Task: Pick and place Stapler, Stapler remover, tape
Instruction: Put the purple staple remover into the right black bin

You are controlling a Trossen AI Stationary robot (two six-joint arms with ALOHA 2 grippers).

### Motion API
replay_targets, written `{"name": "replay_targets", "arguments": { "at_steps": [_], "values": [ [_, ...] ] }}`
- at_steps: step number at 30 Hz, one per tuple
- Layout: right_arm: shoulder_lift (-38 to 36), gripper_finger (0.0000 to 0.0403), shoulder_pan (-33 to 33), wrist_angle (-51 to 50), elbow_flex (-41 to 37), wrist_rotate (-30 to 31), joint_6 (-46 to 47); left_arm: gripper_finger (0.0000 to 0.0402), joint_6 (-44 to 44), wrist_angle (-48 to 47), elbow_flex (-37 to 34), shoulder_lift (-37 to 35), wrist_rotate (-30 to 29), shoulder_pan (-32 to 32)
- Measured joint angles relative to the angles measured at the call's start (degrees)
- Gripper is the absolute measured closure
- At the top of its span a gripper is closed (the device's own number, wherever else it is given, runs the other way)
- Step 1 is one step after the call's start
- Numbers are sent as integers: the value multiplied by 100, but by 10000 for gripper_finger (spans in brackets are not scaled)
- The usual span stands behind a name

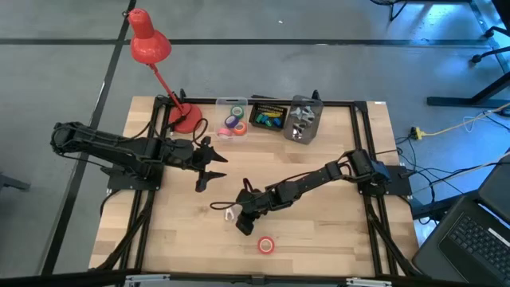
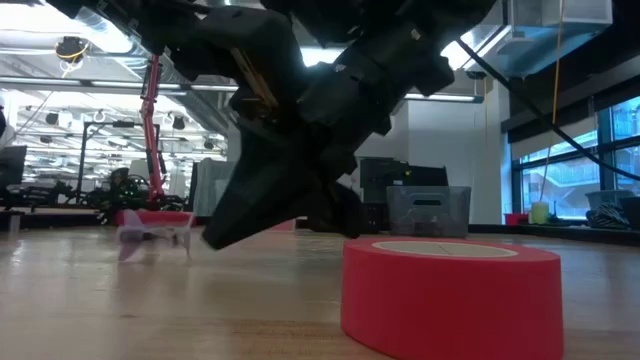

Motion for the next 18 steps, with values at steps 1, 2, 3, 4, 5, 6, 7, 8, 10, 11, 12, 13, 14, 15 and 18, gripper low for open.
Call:
{"name": "replay_targets", "arguments": {
  "at_steps": [1, 2, 3, 4, 5, 6, 7, 8, 10, 11, 12, 13, 14, 15, 18],
  "values": [
    [-36, 400, 0, -63, 0, 79, -43, 176, -1, -16, 0, 0, 0, 1],
    [-68, 400, 0, -20, 1, 141, -83, 176, -1, -33, 0, 0, 0, 0],
    [-130, 400, -1, -45, 2, 189, -130, 176, -3, -43, 0, 0, 0, 2],
    [-194, 401, -10, -158, 2, 206, -172, 176, -3, -53, 0, 0, 0, 0],
    [-235, 401, -24, -157, 4, 224, -179, 176, -3, -48, 0, 0, 0, 0],
    [-273, 401, -31, -197, 7, 339, -186, 176, -3, -46, 0, 0, 0, 0],
    [-314, 401, -33, -287, 7, 456, -229, 176, -3, -51, 0, 0, 0, 1],
    [-339, 400, -33, -310, 4, 528, -336, 176, -3, -47, 0, 0, 0, 0],
    [-425, 395, -37, -290, 2, 545, -605, 176, -63, -56, 0, 0, 0, 1],
    [-466, 392, -37, -247, 2, 534, -854, 176, -122, -71, 0, 6, 0, 0],
    [-511, 388, -37, -202, 7, 482, -1139, 176, -172, -46, -3, 36, 0, 0],
    [-560, 385, -52, -256, 7, 397, -1439, 176, -263, 53, -61, 56, -1, 2],
    [-607, 383, -79, -325, 7, 301, -1700, 176, -372, 96, -155, 72, -2, 0],
    [-680, 382, -105, -502, 7, 250, -1882, 176, -426, 169, -254, 122, -2, 0],
    [-1080, 387, -141, -1353, 0, 843, -2153, 176, -816, -48, -583, 311, 1, 9]
  ]
}}
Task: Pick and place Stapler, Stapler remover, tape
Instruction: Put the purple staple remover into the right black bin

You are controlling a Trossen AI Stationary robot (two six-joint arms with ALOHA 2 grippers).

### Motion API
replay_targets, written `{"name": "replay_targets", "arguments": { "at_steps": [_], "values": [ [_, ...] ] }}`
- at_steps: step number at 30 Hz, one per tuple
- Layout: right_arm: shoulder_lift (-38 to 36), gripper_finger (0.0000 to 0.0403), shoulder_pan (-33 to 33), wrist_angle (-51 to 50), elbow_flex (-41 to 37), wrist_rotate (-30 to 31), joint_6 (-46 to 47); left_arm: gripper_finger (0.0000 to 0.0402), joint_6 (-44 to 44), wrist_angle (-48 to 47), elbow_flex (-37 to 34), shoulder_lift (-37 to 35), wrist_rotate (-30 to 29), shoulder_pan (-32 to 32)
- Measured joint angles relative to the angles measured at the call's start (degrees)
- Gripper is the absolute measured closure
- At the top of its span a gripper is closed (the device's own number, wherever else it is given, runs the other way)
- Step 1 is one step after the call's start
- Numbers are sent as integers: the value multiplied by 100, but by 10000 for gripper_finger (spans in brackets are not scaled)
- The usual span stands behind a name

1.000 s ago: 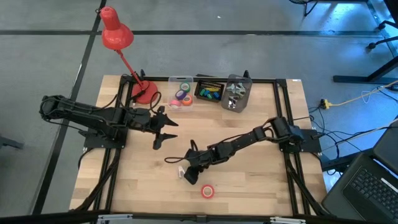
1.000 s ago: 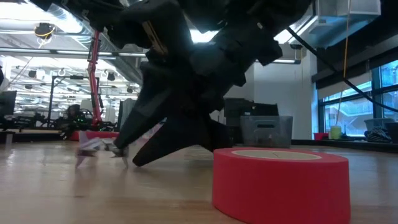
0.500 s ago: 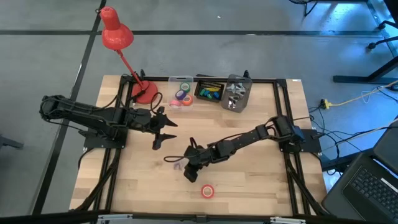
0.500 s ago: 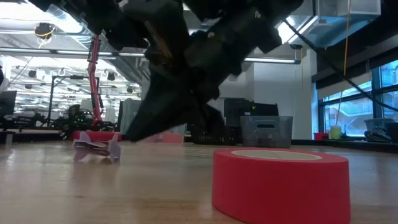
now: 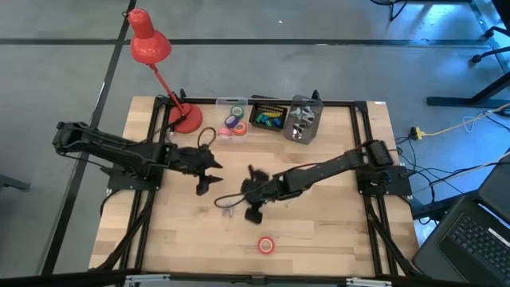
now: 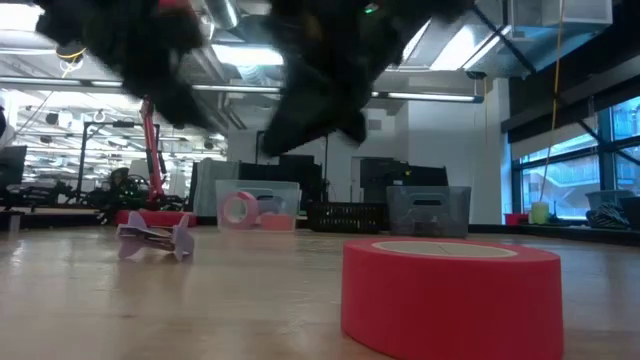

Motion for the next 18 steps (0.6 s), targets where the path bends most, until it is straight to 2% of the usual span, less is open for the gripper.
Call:
{"name": "replay_targets", "arguments": {
  "at_steps": [4, 7, 12, 15, 18],
  "values": [
    [-699, 399, 175, -757, -159, 2042, -124, 176, -1733, -976, -215, 246, -25, 78],
    [-1265, 393, 296, -863, -537, 2934, 129, 176, -2993, -1000, -479, 378, 10, 41],
    [-2203, 365, 272, -1220, -1479, 3262, 1118, 176, -3720, -470, -705, 646, 303, -239],
    [-2811, 346, 290, -1176, -2179, 3258, 1716, 176, -4245, 439, -796, 816, 393, -423],
    [-3277, 325, 284, -843, -2831, 3226, 1919, 176, -4691, 1266, -800, 1042, 439, -529]
  ]
}}
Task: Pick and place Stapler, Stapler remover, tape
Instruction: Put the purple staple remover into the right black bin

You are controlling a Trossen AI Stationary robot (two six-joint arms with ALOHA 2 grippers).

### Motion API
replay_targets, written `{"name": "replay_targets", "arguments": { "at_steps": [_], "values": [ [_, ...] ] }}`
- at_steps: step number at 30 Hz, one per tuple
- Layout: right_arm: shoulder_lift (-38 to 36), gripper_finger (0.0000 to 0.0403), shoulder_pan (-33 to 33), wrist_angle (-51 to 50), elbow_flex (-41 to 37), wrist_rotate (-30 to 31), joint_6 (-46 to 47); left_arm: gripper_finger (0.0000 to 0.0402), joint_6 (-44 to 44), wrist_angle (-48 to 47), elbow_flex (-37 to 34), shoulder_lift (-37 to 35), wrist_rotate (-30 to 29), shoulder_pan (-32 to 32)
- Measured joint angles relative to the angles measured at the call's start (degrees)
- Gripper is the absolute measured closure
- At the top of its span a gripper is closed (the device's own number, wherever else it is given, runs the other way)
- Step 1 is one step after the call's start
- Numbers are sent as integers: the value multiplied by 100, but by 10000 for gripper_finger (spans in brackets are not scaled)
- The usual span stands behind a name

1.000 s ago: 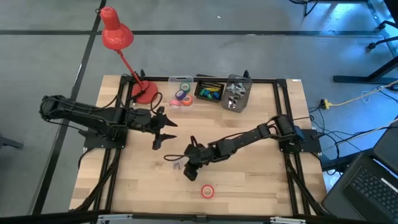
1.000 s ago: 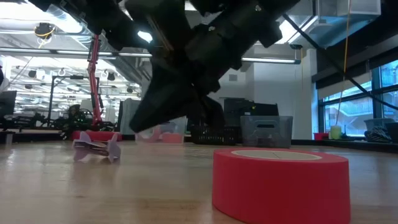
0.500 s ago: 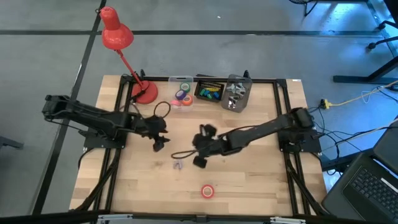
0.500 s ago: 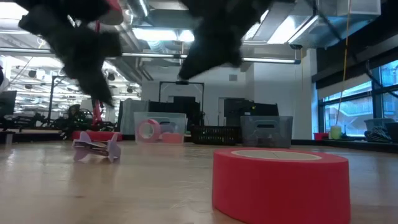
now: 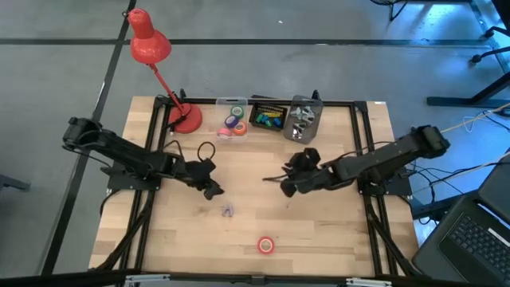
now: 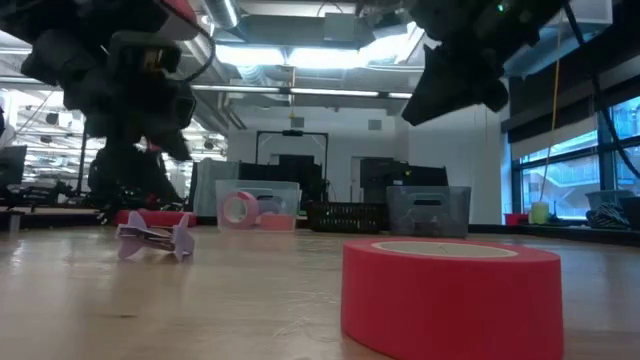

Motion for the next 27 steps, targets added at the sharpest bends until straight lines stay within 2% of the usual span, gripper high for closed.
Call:
{"name": "replay_targets", "arguments": {
  "at_steps": [3, 5, 11, 22, 27],
  "values": [
    [-281, 309, -4, 549, -511, -1, -86, 176, -413, 391, 84, 251, 145, -82],
    [-352, 301, 6, 792, -728, -36, -162, 176, -721, 294, 121, 433, 349, -149],
    [-419, 293, -1, 645, -964, -34, -250, 176, -1630, 320, 464, 1259, 956, -400],
    [-396, 292, -5, 553, -963, 42, -599, 176, -1951, 249, 1094, 2192, 1025, -680],
    [-396, 292, -5, 541, -963, 39, -675, 192, -1998, 287, 1108, 2285, 1031, -675]
  ]
}}
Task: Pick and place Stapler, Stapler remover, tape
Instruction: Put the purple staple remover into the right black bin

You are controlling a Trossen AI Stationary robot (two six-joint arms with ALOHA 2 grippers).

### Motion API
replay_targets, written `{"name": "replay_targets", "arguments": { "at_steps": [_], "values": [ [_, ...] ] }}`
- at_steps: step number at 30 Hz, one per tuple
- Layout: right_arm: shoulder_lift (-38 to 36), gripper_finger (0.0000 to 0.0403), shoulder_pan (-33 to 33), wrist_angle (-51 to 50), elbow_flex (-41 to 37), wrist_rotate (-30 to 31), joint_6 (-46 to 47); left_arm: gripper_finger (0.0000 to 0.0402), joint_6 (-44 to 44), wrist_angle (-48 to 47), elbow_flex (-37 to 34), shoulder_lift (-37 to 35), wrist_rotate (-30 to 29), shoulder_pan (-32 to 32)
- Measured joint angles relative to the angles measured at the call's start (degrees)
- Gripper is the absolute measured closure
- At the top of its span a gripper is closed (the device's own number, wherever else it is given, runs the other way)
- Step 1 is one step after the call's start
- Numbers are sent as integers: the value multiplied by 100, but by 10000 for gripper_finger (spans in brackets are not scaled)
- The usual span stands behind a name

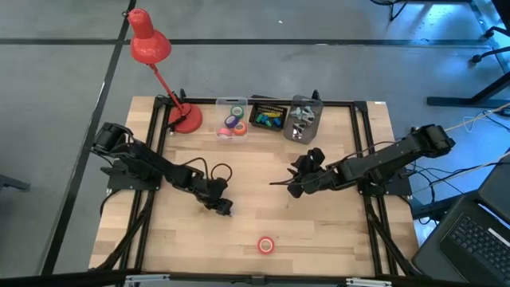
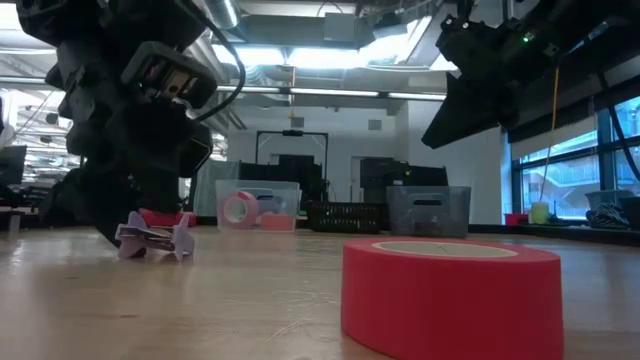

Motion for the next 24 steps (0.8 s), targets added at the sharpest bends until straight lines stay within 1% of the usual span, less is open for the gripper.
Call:
{"name": "replay_targets", "arguments": {
  "at_steps": [3, 8, 9, 10, 13, 17, 20, 22, 24],
  "values": [
    [0, 292, 0, -1, 0, -11, 4, 237, 31, -25, -9, 11, 0, 0],
    [0, 292, 0, 57, 0, -11, 8, 356, 247, -1, -20, 23, 6, -4],
    [2, 292, 0, 57, 0, -11, 9, 374, 308, 28, -14, 17, 3, -4],
    [2, 292, 0, 59, 0, -11, 11, 381, 346, 51, -14, 19, 4, -4],
    [2, 292, 0, 60, 0, -11, 25, 381, 474, 160, -22, 26, -87, 2],
    [2, 292, 0, 68, 0, -13, 26, 381, 898, 530, -31, 14, -433, 94],
    [-9, 292, 33, 85, 0, -15, 6, 381, 1544, 985, -31, 9, -695, 257],
    [-30, 292, 106, 99, 0, -11, -2, 381, 2099, 1397, -31, 9, -977, 424],
    [-88, 292, 180, 109, 1, -15, -15, 381, 2782, 1928, -31, 6, -1111, 654]
  ]
}}
